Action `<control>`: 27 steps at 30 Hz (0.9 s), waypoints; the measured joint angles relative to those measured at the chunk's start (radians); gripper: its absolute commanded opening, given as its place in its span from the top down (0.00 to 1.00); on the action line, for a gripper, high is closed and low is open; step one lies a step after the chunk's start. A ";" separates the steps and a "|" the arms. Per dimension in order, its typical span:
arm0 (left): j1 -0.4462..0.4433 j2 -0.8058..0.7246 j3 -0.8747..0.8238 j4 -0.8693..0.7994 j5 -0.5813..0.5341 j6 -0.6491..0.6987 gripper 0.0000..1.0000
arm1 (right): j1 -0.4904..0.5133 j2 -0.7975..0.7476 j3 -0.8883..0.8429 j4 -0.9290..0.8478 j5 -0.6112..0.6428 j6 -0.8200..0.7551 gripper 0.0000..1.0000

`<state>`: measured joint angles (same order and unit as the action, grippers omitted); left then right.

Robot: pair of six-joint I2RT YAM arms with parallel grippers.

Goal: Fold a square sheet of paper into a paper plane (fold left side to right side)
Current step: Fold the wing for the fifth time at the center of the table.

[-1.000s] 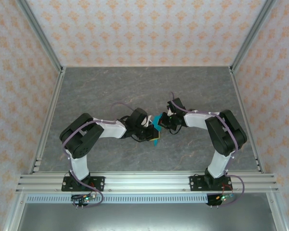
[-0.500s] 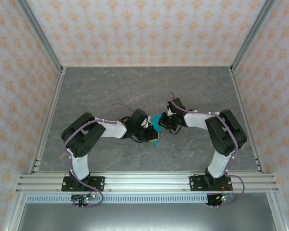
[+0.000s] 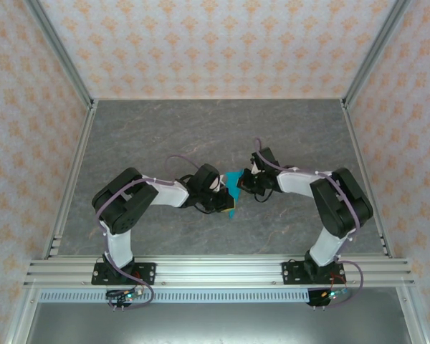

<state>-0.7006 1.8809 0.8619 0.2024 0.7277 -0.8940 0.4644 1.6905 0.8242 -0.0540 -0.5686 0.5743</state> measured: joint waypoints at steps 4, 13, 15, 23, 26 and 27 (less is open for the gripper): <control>-0.002 0.003 0.005 -0.002 -0.003 -0.004 0.97 | 0.000 -0.084 -0.043 0.001 0.004 0.000 1.00; -0.006 0.005 0.017 -0.020 -0.011 -0.004 0.98 | 0.038 -0.183 -0.145 0.035 -0.004 0.019 1.00; -0.006 0.005 0.020 -0.025 -0.012 -0.004 0.98 | 0.060 -0.175 -0.147 0.050 -0.007 0.027 1.00; -0.007 0.005 0.021 -0.028 -0.014 -0.003 0.99 | 0.079 -0.099 -0.143 0.111 -0.015 0.038 1.00; -0.007 0.005 0.021 -0.028 -0.014 -0.003 0.98 | 0.079 -0.066 -0.134 0.115 -0.014 0.030 1.00; -0.007 0.005 0.021 -0.028 -0.014 -0.003 0.99 | 0.079 -0.060 -0.129 0.114 -0.011 0.026 1.00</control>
<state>-0.7074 1.8862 0.8829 0.1741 0.7139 -0.8970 0.5430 1.6306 0.6956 0.0601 -0.5793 0.5999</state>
